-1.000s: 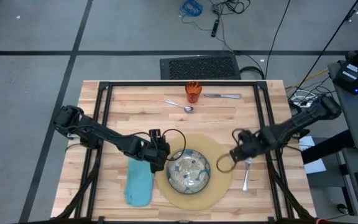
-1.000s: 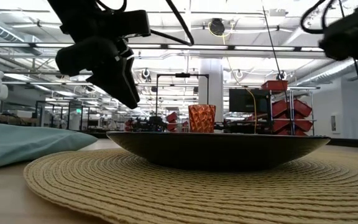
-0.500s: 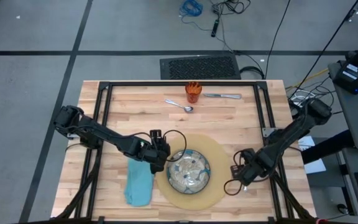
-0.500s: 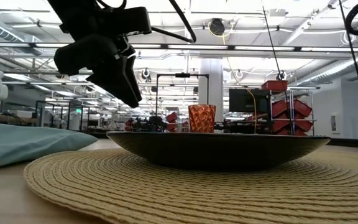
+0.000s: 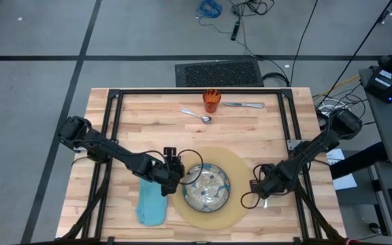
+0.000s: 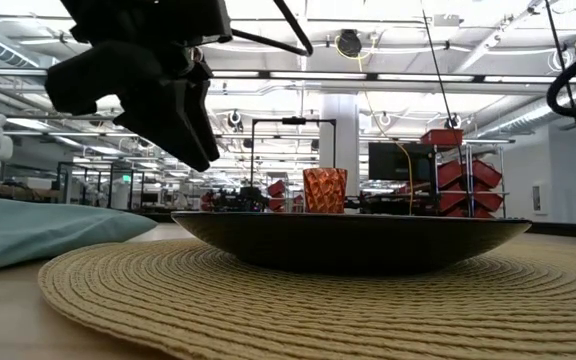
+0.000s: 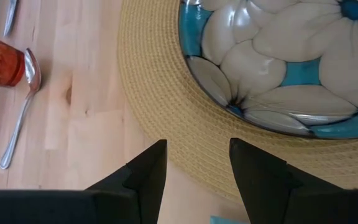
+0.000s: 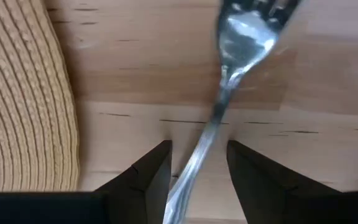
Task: Set table place
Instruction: Put the silver fork on the blue napkin
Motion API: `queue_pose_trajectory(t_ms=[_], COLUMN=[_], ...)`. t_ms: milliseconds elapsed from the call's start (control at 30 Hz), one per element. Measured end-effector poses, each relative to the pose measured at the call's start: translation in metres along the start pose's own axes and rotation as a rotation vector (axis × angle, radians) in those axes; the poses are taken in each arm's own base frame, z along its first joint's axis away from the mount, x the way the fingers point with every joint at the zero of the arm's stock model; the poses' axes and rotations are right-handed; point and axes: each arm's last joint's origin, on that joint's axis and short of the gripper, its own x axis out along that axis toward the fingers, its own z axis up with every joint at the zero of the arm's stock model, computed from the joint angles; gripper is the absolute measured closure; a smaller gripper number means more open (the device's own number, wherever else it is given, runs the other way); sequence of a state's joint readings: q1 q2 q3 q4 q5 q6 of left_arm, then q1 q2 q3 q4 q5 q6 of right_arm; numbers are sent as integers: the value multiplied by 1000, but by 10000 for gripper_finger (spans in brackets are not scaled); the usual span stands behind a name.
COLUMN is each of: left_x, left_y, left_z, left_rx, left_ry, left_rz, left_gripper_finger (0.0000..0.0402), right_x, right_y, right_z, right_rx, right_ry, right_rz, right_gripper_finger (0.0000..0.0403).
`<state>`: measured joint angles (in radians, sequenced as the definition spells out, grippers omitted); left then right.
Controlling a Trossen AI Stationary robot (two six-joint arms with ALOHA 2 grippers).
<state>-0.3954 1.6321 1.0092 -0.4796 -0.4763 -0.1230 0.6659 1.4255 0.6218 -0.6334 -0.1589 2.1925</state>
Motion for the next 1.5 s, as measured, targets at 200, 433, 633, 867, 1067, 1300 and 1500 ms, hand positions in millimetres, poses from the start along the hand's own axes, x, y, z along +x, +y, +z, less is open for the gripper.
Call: queue_pose_trajectory(t_ms=[200, 433, 633, 867, 1067, 1300, 1500], left_x=[-2, -2, -3, -5, -5, -4, -5], left_y=[-4, -4, -6, -11, -10, -6, -1], left_z=[0, 0, -1, -1, -1, -5, -14], left_rx=[20, 20, 18, 30, 32, 52, 92], left_ry=[-5, -7, -8, -14, -12, 19, 93], left_rz=[-7, -8, -11, -19, -18, 53, 162], left_gripper_finger=[240, 240, 240, 240, 240, 240, 240], right_x=[4, 5, 5, -1, -18, -36, -48], right_y=[-1, 0, -1, -3, -5, 6, 18], right_z=[4, 4, 5, 6, 7, 0, -3], right_rx=[-3, -39, -70, -97, -104, -144, -177], right_ry=[15, -1, -20, -61, -186, -233, -250], right_rz=[8, 25, 20, 47, 82, 180, 268], right_gripper_finger=[295, 390, 398, 401, 402, 403, 403])
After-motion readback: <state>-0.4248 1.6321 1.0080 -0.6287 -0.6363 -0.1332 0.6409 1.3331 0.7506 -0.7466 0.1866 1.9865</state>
